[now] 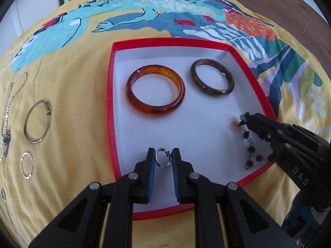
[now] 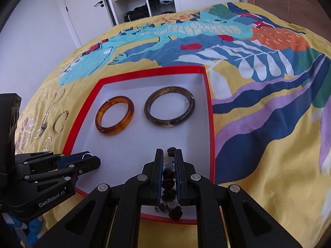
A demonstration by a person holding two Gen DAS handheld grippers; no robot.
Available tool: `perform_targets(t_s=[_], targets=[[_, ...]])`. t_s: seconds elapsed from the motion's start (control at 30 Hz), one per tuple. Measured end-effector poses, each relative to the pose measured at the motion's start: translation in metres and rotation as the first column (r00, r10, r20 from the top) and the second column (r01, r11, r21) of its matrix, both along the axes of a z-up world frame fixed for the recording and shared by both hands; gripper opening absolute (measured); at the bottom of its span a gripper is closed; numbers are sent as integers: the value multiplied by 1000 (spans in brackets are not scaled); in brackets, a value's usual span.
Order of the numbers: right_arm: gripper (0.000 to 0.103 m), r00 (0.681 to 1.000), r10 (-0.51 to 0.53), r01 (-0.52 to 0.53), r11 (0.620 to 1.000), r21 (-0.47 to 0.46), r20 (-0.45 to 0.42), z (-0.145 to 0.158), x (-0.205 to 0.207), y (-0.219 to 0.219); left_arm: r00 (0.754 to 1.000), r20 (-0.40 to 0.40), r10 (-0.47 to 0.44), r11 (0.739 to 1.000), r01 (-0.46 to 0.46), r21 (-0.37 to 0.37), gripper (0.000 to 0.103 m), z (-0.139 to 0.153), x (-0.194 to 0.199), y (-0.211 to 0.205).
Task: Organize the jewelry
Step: 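Carry ring and beaded bracelet into the red box and open both tools, then withdraw both tools from the red box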
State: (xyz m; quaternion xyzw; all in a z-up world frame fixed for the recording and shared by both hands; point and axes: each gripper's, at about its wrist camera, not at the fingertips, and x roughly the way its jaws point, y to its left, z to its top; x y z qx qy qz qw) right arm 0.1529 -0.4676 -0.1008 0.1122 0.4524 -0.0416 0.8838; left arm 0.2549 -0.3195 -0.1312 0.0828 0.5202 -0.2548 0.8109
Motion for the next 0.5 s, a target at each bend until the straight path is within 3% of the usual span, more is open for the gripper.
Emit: perform_targets(t_s=[0.07,0.2,0.3,0.4,0.5], targets=[[12,1000,-2,1,1000,-5,-12,-3,-1,0,1000,-3,0,1000,0,4,16,-1,1,0],[29,1000,-7,6,1000,-14,-18,-3,-4,0,1000,-13,3,1000,-3,0,16,0,2,0],[34,1000,-5,5,1000,-18,-12,3,-7,0,1000,-25,6,1000,-6,-5,16,2,3,0],[46,1000,-18,19,999,-28,15,16,-16,-1,1000,-15,12,1000,-12,-11,29,10,1,2],[46,998,-39,40,999,-31,41,33,-26,-5,1000,-9,18,999,-19,-35,33,23,-1,5]])
